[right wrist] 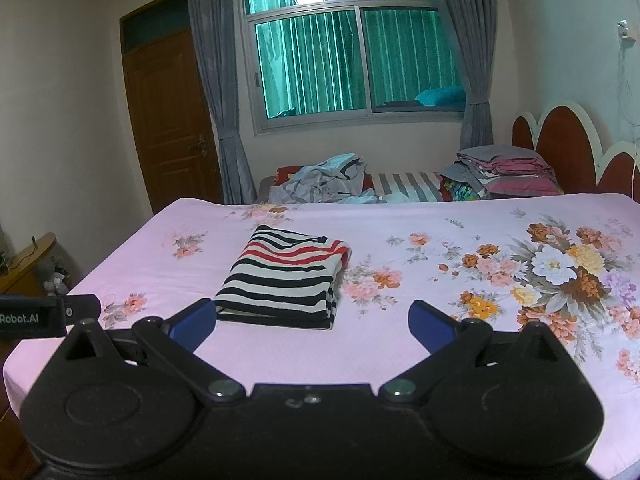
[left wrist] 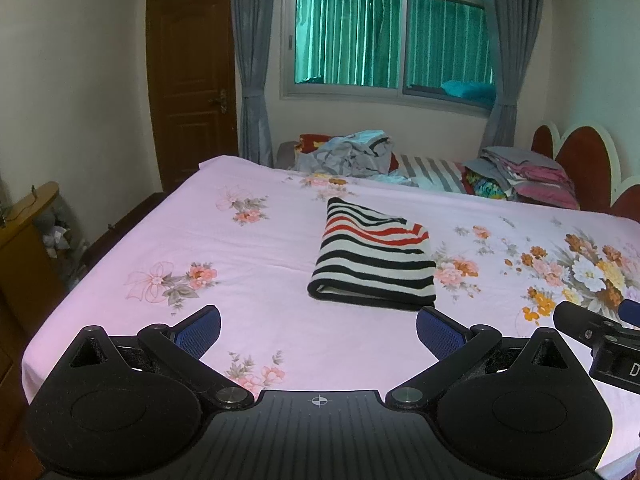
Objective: Fold small clothes
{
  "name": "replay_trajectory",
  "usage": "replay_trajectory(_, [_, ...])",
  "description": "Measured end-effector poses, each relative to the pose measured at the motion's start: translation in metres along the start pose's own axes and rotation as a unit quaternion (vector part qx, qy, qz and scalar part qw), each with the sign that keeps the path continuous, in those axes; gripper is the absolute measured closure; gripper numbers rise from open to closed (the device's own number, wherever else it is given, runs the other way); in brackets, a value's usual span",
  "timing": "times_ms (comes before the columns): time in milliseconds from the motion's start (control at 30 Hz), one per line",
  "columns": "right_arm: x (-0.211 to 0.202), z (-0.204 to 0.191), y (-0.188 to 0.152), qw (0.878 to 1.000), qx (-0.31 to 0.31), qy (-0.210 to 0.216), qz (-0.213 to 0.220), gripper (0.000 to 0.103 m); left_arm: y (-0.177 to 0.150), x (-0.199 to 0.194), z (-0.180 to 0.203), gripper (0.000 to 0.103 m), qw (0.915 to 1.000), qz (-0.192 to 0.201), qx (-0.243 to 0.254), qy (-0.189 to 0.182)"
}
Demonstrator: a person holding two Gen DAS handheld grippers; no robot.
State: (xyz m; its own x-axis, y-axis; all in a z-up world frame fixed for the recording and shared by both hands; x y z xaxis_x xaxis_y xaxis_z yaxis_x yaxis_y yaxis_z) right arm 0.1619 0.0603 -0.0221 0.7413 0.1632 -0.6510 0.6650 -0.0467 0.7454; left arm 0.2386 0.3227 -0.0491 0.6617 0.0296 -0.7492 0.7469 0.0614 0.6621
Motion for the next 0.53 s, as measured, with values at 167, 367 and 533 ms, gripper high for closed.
replay_trajectory(167, [0.000,0.000,0.000,1.000,0.000,0.000,0.000,0.001,-0.001,0.001,0.002,0.000,1.0000,-0.001,0.001,-0.002])
replay_trajectory(367, [0.011,0.008,-0.003,1.000,0.002,-0.001,-0.010,0.001,0.000,0.012,0.012,0.000,0.9998,0.011,0.014,-0.011])
replay_trajectory(533, [0.033,0.026,-0.008,0.999,0.011,-0.008,-0.030,0.001,0.013,0.051,0.014,0.000,0.9998,-0.015,0.003,-0.010])
Point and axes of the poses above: each gripper's, at about its wrist camera, not at the fingertips, and x roughly the way its jaws point, z to its right, y to its top, the point moved 10 cm from there along x, roughly the way its jaws point, and after that the axes turned 15 degrees about -z, right-handed, at the moved point
